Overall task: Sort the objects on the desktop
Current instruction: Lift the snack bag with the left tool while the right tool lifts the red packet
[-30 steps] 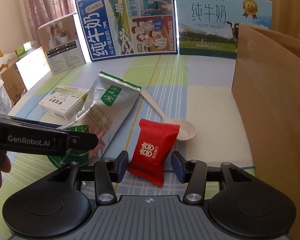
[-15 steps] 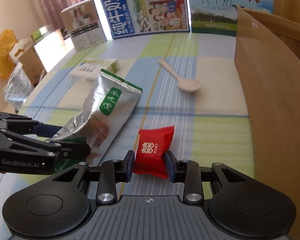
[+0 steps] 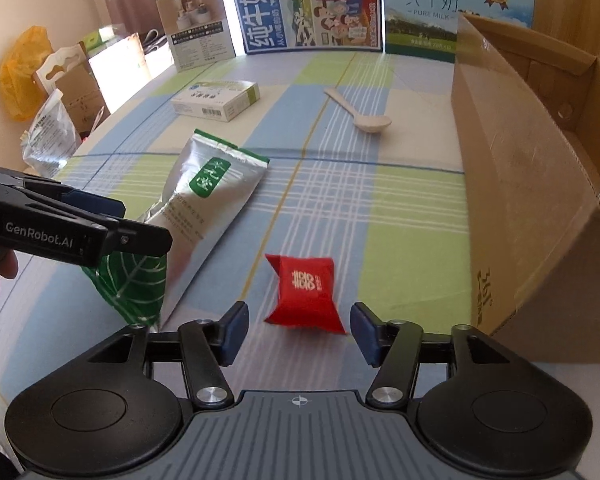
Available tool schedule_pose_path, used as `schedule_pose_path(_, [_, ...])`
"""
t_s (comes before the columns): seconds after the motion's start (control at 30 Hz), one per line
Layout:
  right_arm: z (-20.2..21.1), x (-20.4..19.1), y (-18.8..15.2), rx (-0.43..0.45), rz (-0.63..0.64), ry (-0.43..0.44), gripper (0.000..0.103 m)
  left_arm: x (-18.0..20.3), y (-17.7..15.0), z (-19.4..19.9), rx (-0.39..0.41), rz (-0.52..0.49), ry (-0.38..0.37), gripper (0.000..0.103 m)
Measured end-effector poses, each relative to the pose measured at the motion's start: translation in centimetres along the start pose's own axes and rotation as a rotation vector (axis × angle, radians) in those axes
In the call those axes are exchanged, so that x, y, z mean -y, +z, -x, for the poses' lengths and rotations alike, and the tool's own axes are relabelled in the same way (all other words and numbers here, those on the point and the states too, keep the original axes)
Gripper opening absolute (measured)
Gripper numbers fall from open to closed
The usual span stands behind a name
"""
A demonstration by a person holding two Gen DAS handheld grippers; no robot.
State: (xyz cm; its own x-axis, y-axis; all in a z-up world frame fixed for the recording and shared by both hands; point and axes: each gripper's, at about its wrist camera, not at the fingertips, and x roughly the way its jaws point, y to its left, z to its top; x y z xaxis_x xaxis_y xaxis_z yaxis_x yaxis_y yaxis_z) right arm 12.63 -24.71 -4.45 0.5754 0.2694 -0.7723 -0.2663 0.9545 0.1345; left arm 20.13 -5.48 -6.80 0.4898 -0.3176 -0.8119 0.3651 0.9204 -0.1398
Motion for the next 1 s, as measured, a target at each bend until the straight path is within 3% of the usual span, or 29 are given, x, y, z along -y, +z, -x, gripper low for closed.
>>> schedule_pose_path(0.37, [-2.2,-0.8,-0.6,0.052,0.071,-0.04,0.054,-0.2,0.8,-1.7,-0.006,-0.003,0.007,0.076])
schedule_pose_path(0.5, [-2.3,-0.9,-0.9,0.074,0.104,-0.057,0.036,0.2,1.3,-2.3,-0.013,-0.016,0.002,0.076])
schedule_pose_path(0.77, [-2.4,-0.5,-0.6,0.068,0.103,-0.065,0.034,1.6,1.3,-3.4,-0.045,-0.102,0.065,0.075])
schedule_pose_path(1.0, [-2.0,0.1,-0.8,0.067,0.089,-0.071,0.034,1.9,0.9,-3.4,-0.056,-0.135,0.089,0.064])
